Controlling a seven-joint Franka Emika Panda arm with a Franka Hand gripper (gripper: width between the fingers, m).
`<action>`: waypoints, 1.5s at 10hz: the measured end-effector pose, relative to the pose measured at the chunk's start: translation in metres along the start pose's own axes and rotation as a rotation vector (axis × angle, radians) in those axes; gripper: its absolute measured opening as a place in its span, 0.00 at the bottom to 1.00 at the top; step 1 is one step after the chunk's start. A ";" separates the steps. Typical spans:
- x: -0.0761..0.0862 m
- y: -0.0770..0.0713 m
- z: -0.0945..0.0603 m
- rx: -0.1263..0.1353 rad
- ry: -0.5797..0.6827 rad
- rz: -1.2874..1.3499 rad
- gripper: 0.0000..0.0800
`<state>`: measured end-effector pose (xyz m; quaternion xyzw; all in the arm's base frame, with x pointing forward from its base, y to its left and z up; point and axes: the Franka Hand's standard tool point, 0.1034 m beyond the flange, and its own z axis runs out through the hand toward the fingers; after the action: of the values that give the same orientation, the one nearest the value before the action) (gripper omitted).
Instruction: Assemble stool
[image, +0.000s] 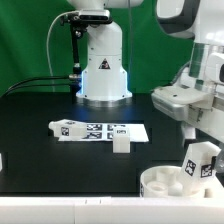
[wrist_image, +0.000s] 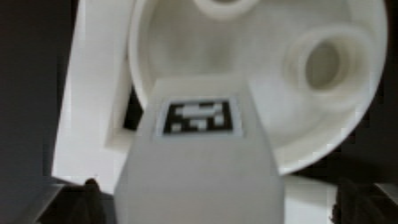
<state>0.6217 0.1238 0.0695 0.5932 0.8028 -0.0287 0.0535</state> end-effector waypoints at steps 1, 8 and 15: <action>0.000 0.000 0.000 -0.001 0.001 0.042 0.81; -0.007 -0.001 0.000 0.013 0.008 0.614 0.42; -0.006 -0.003 -0.002 0.127 -0.051 1.357 0.42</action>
Offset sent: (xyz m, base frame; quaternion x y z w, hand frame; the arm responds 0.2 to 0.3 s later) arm 0.0000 0.0000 0.0000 0.0000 0.0000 0.0650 0.9979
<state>0.6205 0.1175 0.0717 0.9664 0.2484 -0.0501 0.0436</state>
